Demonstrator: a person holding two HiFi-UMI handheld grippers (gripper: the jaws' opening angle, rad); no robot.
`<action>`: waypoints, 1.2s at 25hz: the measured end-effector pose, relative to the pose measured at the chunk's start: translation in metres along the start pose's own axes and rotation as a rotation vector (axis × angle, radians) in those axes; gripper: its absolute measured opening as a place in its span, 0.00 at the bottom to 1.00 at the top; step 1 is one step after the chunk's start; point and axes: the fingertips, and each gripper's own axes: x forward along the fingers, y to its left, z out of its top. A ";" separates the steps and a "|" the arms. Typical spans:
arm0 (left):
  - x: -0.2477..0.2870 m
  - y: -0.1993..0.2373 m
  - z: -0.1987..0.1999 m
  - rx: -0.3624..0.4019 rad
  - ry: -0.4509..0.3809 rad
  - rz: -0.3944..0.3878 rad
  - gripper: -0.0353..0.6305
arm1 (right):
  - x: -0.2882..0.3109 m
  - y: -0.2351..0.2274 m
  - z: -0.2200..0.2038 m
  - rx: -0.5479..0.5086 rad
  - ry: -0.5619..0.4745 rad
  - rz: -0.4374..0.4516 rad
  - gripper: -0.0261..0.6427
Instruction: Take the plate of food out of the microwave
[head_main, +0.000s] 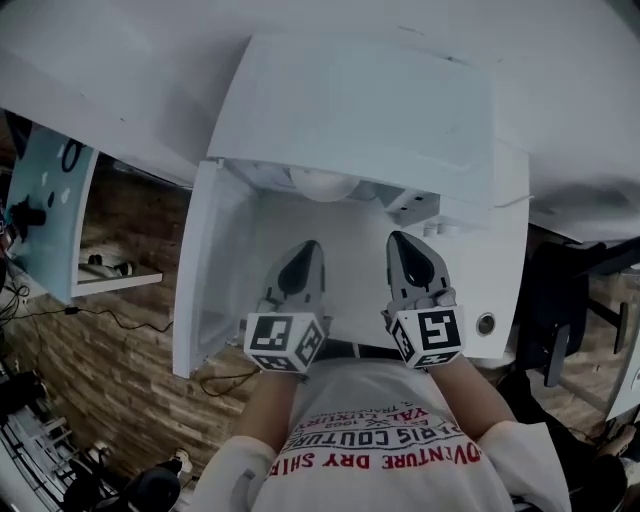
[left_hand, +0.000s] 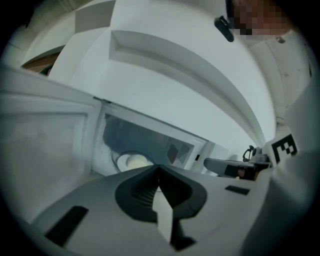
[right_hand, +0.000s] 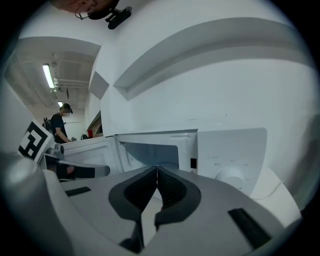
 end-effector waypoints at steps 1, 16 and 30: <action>0.005 0.005 -0.008 -0.039 0.008 0.016 0.06 | 0.004 -0.002 -0.004 -0.004 0.008 0.015 0.06; 0.079 0.052 -0.058 -0.573 -0.045 0.021 0.22 | 0.043 -0.005 -0.052 -0.049 0.072 0.128 0.06; 0.122 0.071 -0.058 -0.906 -0.054 -0.017 0.22 | 0.042 -0.002 -0.065 -0.003 0.077 0.144 0.06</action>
